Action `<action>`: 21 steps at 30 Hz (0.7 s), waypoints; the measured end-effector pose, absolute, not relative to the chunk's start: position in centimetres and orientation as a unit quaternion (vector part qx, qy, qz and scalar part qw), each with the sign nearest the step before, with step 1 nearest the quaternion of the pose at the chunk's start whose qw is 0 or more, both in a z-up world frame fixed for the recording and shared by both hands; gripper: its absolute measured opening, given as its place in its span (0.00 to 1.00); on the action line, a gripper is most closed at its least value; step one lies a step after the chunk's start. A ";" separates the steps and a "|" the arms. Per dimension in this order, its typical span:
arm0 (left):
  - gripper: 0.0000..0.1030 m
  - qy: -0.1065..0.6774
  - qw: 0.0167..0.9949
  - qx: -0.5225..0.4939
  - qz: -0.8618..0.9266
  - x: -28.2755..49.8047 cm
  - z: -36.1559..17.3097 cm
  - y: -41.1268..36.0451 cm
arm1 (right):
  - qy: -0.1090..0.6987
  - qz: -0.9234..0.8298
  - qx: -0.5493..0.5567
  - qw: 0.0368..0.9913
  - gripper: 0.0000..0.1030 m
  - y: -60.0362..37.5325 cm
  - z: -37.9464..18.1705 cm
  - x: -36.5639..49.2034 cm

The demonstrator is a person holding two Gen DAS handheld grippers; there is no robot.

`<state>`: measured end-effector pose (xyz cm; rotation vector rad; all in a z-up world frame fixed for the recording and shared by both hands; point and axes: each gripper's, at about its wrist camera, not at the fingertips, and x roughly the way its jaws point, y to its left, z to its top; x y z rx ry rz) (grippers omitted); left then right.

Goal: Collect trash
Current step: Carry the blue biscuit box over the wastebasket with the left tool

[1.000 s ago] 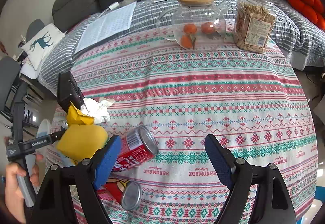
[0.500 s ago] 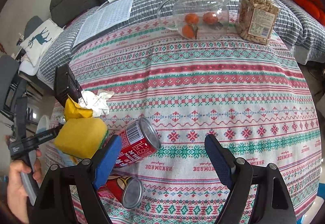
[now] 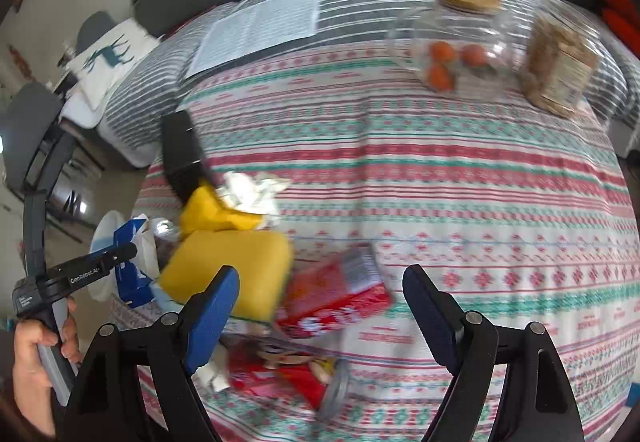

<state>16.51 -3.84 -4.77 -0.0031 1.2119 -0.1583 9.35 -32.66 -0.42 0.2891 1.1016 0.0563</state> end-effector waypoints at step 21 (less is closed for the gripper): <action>0.42 0.557 0.827 -0.030 -0.077 14.5 -3.3 2.4 | 0.569 0.063 0.121 0.811 0.83 -25.6 -3.7 12.4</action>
